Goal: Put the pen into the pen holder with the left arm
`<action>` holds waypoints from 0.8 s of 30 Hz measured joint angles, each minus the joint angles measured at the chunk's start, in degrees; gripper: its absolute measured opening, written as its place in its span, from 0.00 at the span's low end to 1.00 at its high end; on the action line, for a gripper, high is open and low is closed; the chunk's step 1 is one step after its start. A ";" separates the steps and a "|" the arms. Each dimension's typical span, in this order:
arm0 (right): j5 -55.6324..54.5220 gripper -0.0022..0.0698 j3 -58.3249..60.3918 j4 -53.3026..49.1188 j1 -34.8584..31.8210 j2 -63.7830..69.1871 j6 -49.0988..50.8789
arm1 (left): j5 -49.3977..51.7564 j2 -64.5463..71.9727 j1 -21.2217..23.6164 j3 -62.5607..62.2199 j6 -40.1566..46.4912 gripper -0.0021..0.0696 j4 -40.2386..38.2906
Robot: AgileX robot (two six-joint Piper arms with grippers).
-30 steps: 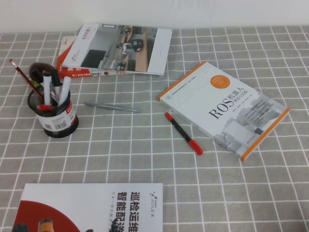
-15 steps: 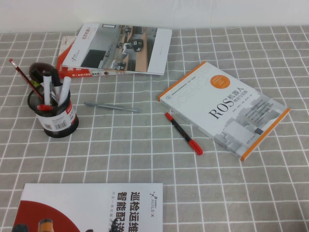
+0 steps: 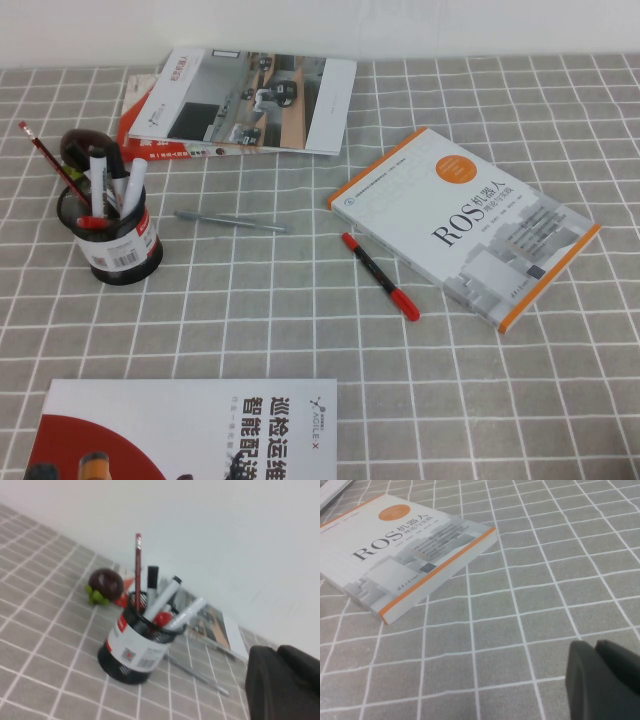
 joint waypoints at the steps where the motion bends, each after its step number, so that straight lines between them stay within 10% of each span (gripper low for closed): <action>1: 0.00 0.01 0.00 0.00 0.00 0.00 0.00 | 1.70 1.62 0.00 -1.97 0.00 0.02 0.00; 24: 0.00 0.01 0.00 0.00 0.00 0.00 0.00 | 40.95 51.20 0.00 -45.27 16.62 0.02 -5.57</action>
